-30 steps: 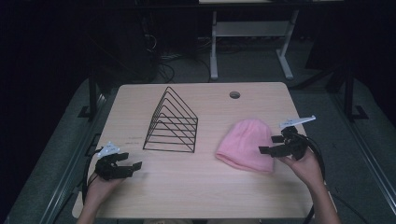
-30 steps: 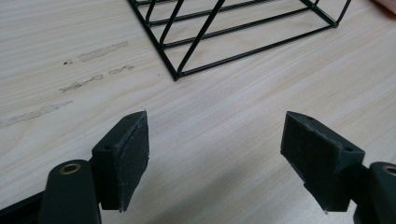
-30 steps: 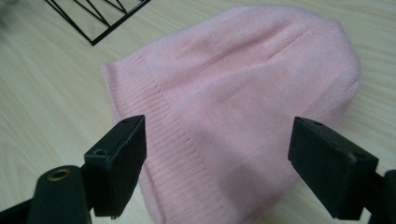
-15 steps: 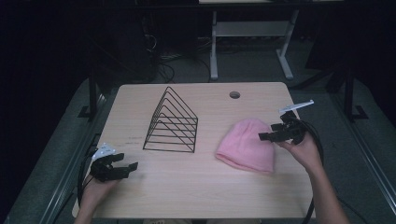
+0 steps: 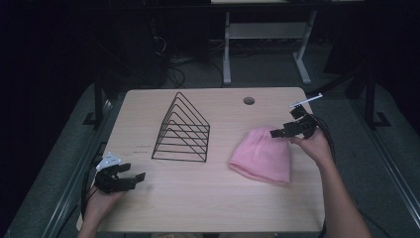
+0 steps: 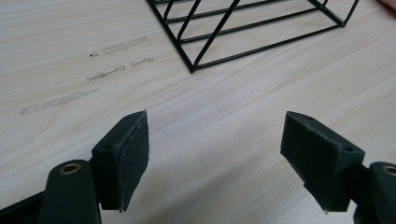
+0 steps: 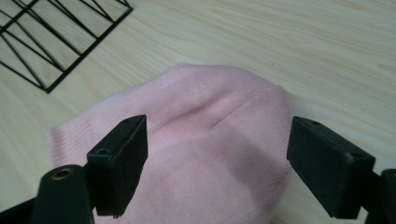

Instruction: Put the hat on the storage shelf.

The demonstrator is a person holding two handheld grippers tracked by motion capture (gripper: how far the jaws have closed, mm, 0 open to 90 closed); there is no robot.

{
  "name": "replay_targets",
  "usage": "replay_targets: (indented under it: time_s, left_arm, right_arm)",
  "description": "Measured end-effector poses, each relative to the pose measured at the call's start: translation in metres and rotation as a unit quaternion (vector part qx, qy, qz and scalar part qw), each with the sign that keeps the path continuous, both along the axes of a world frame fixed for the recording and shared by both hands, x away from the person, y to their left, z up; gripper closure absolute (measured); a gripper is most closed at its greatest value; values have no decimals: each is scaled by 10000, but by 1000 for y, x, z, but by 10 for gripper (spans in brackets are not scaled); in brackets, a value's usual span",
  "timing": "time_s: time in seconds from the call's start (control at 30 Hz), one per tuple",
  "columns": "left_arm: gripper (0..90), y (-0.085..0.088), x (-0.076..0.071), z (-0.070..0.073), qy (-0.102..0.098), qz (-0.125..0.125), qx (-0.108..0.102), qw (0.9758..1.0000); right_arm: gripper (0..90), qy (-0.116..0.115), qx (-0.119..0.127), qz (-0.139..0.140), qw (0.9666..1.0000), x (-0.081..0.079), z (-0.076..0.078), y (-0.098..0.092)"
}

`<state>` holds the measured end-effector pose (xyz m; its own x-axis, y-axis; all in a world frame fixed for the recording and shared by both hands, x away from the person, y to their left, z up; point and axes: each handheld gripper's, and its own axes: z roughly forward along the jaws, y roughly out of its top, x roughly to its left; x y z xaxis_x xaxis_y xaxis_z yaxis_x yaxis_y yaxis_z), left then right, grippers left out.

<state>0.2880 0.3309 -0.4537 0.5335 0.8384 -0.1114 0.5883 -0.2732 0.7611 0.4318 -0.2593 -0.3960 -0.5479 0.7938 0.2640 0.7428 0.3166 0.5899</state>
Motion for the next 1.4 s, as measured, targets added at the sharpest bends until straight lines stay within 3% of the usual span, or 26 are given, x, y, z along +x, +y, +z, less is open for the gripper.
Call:
replay_targets:
  time_s: [0.47, 0.67, 0.9, 1.03, 1.4]
  left_arm:
    - [238, -2, 0, 0, 43, -60, 68, 9999]
    - [238, -1, 1, -1, 30, -30, -4, 10000]
    - [238, -1, 3, -1, 43, -66, 36, 10000]
    - [238, 1, 2, -1, 42, -35, 0, 10000]
    - [238, 1, 3, -3, 104, -65, 39, 9999]
  right_arm:
    - [250, 467, -109, -198, 9987, 29, -22, -4]
    - [355, 796, -128, -344, 9961, 35, -36, -5]
    - [430, 934, -224, -384, 9946, 37, -42, -5]
    - [507, 1095, -75, -388, 9932, 38, -49, -7]
    - [606, 1181, 233, -342, 9921, 39, -58, -12]
